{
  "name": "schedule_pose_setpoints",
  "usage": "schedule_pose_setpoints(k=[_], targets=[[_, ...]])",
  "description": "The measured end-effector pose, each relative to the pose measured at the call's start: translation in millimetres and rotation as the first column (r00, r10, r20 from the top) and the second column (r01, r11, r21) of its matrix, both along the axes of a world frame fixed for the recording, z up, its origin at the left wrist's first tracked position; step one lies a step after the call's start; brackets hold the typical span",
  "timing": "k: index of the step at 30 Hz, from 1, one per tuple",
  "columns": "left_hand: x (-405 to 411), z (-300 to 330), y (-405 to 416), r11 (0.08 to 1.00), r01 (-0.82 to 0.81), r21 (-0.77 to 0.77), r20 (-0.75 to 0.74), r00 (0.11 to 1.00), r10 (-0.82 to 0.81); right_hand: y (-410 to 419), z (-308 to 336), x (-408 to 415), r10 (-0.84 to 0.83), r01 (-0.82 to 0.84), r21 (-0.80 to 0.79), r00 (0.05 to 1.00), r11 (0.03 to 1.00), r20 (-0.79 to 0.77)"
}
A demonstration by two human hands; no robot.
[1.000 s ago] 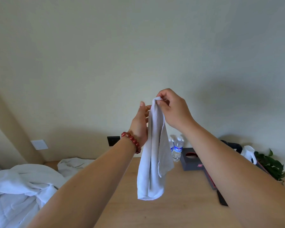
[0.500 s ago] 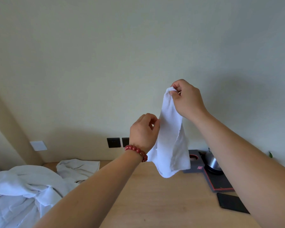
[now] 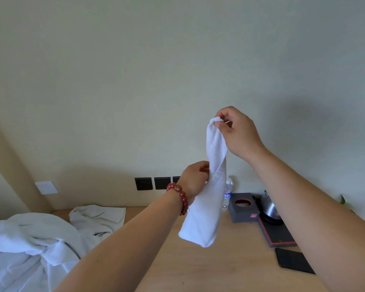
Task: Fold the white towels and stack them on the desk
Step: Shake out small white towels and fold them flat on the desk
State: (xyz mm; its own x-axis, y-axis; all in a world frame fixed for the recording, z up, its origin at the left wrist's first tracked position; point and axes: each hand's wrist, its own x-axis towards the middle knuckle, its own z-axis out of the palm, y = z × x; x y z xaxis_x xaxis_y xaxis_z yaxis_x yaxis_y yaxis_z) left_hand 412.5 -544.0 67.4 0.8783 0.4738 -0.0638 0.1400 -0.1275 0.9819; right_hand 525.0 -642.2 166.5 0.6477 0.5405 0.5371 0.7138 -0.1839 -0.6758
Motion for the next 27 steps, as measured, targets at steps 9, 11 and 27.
schedule_pose_setpoints(k=[9,11,27], targets=[[-23.5,7.7,-16.7,0.999,-0.032,-0.018,0.138,0.990,0.035,-11.0,-7.7,7.7,-0.100,0.108,0.091,0.991,0.990,-0.085],[-28.7,8.2,-23.7,1.000,0.005,0.011,0.136,0.991,-0.006,-11.8,-10.6,6.7,-0.126,0.139,0.118,0.985,0.983,-0.115],[-21.6,-7.1,-58.7,0.984,-0.175,-0.024,0.040,0.984,0.176,-11.9,-23.3,5.3,0.586,0.152,0.774,0.568,0.615,-0.578]])
